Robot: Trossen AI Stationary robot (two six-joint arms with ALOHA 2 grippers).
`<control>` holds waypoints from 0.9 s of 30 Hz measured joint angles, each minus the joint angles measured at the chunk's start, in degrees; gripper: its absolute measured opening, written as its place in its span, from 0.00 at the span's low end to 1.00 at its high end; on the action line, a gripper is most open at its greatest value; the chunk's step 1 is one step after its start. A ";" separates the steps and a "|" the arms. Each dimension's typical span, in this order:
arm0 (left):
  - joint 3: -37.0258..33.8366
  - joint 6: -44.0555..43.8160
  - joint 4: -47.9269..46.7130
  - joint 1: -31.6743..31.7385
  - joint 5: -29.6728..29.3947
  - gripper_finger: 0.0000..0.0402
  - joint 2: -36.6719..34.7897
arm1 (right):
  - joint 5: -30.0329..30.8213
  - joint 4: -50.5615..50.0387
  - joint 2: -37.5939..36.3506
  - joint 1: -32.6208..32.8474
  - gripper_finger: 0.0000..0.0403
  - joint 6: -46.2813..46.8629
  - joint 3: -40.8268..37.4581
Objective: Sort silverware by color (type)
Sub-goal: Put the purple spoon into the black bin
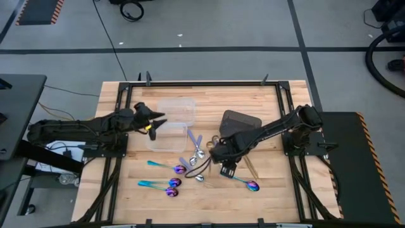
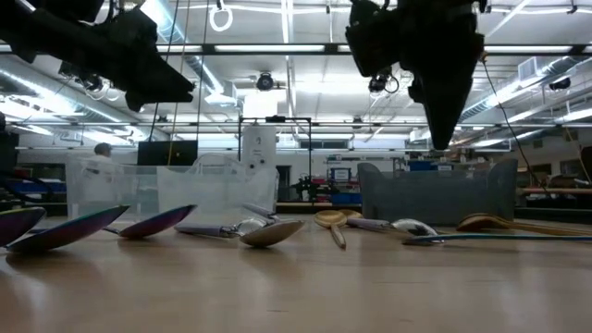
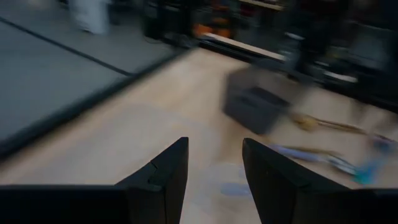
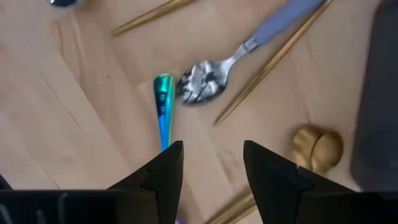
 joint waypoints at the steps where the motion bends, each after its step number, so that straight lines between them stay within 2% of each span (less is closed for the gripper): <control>1: -0.01 -0.05 -0.13 -0.60 2.29 0.40 0.09 | 0.57 0.03 -0.05 0.68 0.44 0.71 0.00; 3: -0.03 -0.27 -1.17 -2.00 4.18 0.40 0.12 | 2.18 -0.03 -0.05 2.18 0.44 1.75 -0.24; 9: -0.04 -1.73 -2.25 -6.97 4.01 0.40 -0.13 | 3.05 0.28 -0.05 4.70 0.44 4.69 -1.52; 15: -0.04 -5.97 -3.81 -12.93 0.84 0.40 -0.03 | 1.25 1.33 -0.05 6.12 0.44 6.96 -2.92; 18: -0.04 -7.05 -4.36 -15.52 -1.04 0.40 -0.02 | -1.64 2.13 -0.05 6.19 0.44 7.96 -4.69; 27: -0.04 -8.25 -4.30 -18.86 -1.66 0.40 -0.03 | -4.56 5.72 -0.05 6.20 0.43 10.19 -9.39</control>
